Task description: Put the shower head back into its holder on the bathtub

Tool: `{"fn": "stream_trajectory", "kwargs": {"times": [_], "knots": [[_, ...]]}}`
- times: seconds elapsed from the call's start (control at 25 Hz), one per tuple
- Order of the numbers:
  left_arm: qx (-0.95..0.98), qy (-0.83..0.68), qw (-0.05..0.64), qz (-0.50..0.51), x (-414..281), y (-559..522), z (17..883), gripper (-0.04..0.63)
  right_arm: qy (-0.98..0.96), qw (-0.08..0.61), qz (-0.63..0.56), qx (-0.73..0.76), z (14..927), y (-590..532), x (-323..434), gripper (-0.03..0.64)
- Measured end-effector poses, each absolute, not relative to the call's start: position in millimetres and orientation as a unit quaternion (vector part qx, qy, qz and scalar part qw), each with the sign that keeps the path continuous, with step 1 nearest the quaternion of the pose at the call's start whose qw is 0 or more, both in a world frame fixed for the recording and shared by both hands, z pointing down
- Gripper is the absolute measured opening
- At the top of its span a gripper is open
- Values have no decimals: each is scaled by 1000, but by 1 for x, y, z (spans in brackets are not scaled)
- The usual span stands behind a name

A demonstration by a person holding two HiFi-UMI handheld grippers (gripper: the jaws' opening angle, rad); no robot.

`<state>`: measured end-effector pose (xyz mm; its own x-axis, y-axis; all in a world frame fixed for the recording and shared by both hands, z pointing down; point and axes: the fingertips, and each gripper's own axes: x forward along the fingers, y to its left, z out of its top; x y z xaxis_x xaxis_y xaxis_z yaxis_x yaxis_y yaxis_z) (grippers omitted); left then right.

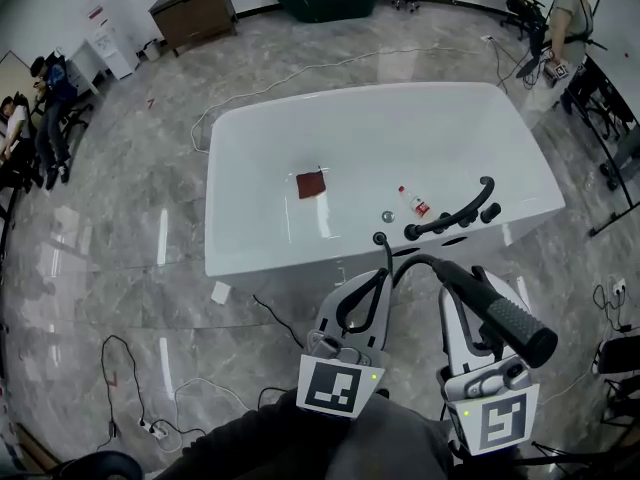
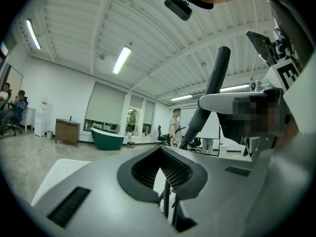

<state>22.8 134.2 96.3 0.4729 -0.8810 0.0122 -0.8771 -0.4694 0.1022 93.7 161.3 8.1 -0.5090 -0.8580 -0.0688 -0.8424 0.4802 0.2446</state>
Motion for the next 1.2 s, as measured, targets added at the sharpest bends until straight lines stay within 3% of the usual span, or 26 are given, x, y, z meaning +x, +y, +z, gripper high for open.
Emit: {"fn": "stream_trajectory", "kwargs": {"times": [0.56,1.2], "knots": [[867,-493,56,-34,4,86,87,3,-847,27,-133,514,-15,113,71,143],[836,-548,41,0,33,41,93,3,-887,-18,-111,448,-5,60,104,143]]}}
